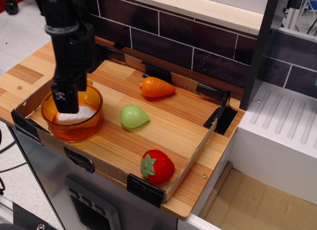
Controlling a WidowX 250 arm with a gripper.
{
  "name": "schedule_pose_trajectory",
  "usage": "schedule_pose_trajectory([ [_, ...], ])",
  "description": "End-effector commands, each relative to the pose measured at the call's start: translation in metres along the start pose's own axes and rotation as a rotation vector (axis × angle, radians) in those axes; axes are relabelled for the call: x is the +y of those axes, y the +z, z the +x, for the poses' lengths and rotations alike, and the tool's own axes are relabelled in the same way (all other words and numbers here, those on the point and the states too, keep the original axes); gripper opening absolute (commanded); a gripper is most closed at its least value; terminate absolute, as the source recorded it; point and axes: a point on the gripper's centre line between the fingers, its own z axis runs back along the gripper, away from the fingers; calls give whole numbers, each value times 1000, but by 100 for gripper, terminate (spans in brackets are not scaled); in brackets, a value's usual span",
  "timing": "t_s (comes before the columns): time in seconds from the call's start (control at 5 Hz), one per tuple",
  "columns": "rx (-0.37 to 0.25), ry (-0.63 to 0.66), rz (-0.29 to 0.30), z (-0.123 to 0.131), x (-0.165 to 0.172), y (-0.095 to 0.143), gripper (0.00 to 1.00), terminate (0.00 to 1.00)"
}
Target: Take sushi out of pot
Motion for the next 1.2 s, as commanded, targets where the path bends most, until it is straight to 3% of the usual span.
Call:
schedule_pose_trajectory([
  [0.0,45,12,40,2,5,-15,100,0],
  [0.4,58,32,51,0,7,-20,100,0],
  [0.6,57,37,70,-3,9,-16,0,0],
  [0.8,62,37,99,-9,8,1,0,0],
  [1.0,-17,87,98,-10,10,39,0,0],
])
